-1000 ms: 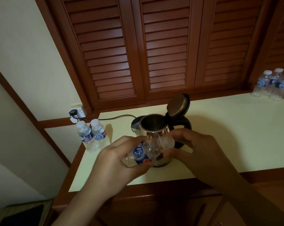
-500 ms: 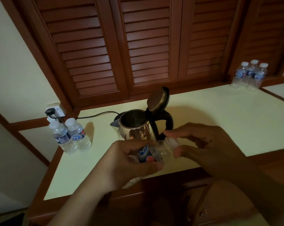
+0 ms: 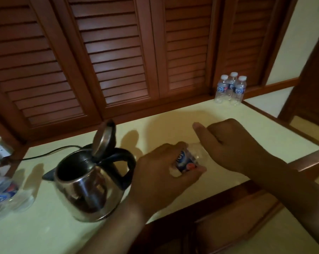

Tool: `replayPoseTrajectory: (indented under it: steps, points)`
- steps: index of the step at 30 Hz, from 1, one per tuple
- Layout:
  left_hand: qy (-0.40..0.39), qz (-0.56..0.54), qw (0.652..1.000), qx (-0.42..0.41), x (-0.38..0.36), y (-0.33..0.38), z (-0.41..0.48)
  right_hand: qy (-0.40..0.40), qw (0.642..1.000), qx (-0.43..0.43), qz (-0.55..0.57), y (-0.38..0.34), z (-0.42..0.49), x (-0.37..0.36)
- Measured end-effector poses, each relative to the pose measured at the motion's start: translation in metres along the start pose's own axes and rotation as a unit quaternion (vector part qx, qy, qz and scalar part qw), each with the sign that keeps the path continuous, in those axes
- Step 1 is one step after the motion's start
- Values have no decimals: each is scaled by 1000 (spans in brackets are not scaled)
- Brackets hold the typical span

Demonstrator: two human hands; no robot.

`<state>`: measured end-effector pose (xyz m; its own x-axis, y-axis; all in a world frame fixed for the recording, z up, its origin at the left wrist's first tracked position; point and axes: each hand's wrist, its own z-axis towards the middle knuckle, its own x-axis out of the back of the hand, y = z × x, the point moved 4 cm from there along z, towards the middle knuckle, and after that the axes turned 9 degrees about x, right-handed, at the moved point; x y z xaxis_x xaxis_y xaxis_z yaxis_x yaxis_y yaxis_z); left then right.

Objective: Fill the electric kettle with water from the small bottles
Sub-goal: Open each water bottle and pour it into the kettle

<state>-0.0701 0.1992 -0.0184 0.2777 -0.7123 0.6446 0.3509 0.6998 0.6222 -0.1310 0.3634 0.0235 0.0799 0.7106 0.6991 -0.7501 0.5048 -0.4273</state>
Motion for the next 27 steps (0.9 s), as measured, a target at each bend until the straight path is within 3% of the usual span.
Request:
replayPoseTrajectory:
  steps: [2, 5, 8, 11, 12, 15, 22, 27]
  points:
    - [93, 104, 989, -41, -32, 5, 16, -46, 994, -97, -7, 42, 2, 8]
    - [106, 114, 986, -54, -80, 11, 43, -112, 979, -159, -67, 100, 2, 21]
    - [18, -2, 996, 82, -116, 11, 73, -68, 989, -100, -88, 139, 4, 47]
    - [-141, -247, 935, 214, -153, 16, 100, -20, 994, -13, -107, 170, 9, 82]
    - [-179, -262, 924, 215, -163, 20, 107, -13, 994, 1, -110, 182, 10, 91]
    - [-220, -199, 937, 184, -184, 31, 125, 10, 994, 9, -109, 216, 15, 111]
    - [-161, -219, 929, 250, -246, 16, 179, 54, 986, -142, 66, 279, 3, 118]
    - [-93, -233, 925, 284, -293, -11, 244, -52, 972, -229, 21, 346, -46, 62]
